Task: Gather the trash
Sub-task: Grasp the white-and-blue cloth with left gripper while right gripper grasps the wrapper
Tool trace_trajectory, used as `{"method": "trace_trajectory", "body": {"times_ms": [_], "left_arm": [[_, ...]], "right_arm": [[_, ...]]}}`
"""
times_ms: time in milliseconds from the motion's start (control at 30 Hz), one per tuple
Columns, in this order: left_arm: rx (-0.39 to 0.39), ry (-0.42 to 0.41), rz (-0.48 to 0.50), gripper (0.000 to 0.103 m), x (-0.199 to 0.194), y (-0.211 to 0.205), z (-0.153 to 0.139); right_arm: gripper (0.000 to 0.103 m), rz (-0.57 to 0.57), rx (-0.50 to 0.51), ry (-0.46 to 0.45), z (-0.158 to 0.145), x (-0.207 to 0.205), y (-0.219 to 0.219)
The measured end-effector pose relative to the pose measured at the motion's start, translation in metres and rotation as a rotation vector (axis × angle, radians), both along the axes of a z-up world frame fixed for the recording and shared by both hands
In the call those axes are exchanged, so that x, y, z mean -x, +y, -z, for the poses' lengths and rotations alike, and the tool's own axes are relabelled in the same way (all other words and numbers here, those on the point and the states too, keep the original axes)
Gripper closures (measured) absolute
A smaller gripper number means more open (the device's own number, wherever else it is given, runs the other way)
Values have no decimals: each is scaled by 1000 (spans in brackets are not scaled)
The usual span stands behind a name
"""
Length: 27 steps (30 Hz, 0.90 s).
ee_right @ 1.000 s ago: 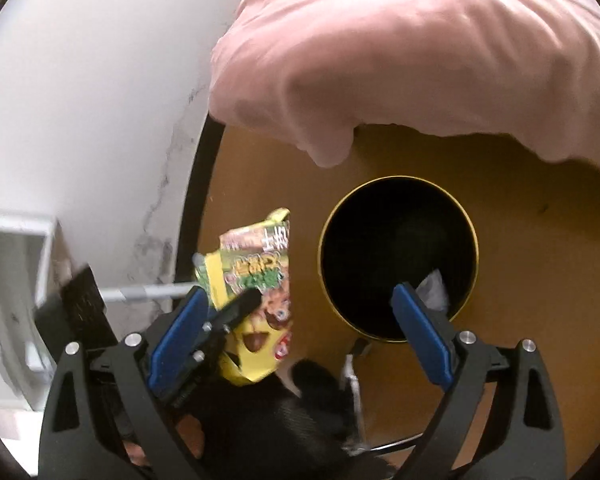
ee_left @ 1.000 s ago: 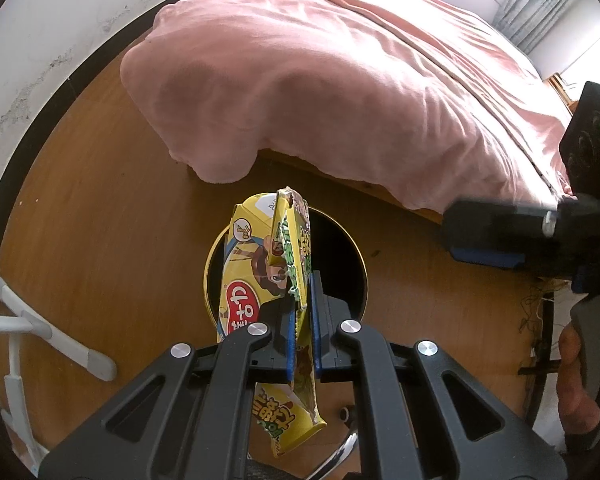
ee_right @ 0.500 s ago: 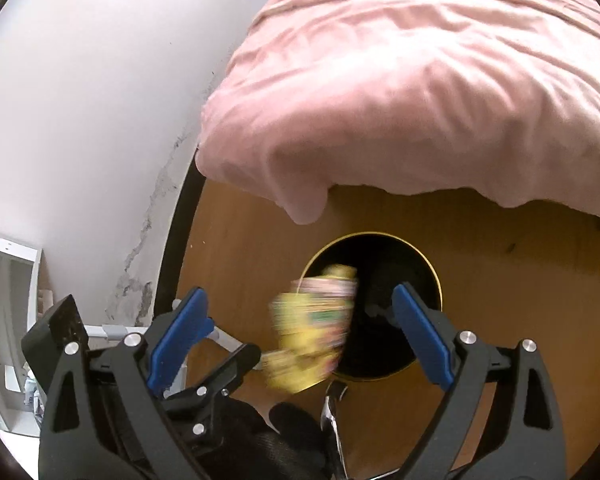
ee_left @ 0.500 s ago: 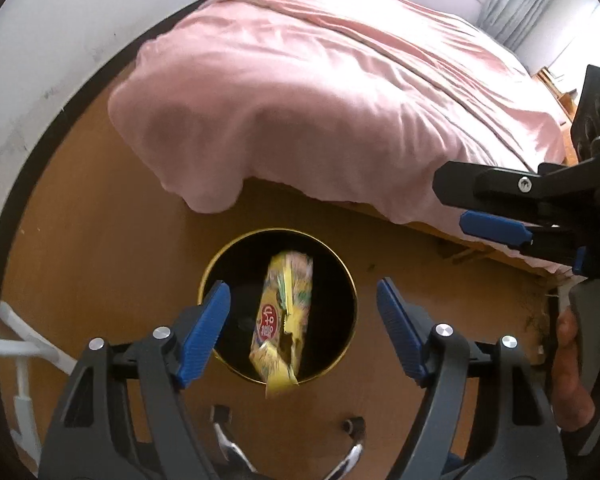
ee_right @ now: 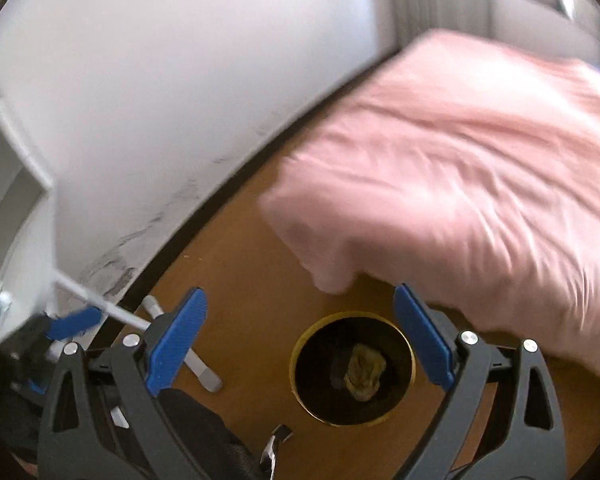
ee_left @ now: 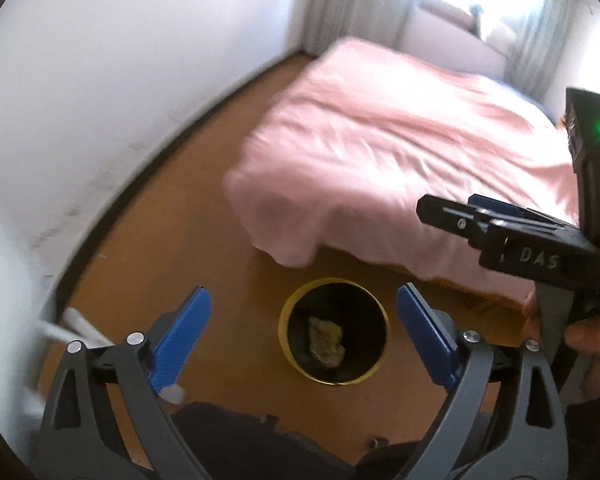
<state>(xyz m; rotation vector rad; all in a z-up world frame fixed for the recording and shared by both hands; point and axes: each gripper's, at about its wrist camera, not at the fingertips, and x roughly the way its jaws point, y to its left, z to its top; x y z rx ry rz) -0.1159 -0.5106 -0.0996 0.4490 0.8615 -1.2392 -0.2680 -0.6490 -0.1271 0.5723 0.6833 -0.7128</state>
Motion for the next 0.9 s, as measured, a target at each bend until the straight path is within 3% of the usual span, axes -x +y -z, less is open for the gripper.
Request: {"method": "trace_trajectory", "body": {"times_ms": [133, 267, 433, 567, 700, 900], "left_arm": [[34, -78, -172, 11, -48, 87, -40], [32, -139, -382, 11, -99, 183, -59], [-10, -186, -687, 11, -147, 323, -63], [-36, -162, -913, 11, -163, 423, -56], [-39, -127, -1029, 11, -163, 482, -46], [-47, -99, -1093, 11, -145, 531, -36]], "right_arm": [[10, -197, 31, -52, -35, -70, 50], [10, -426, 74, -63, -56, -150, 118], [10, -752, 78, -89, -69, -241, 230], [10, -959, 105, -65, -71, -294, 323], [10, -1111, 165, -3, -51, -321, 396], [12, -1192, 211, 49, -24, -344, 435]]}}
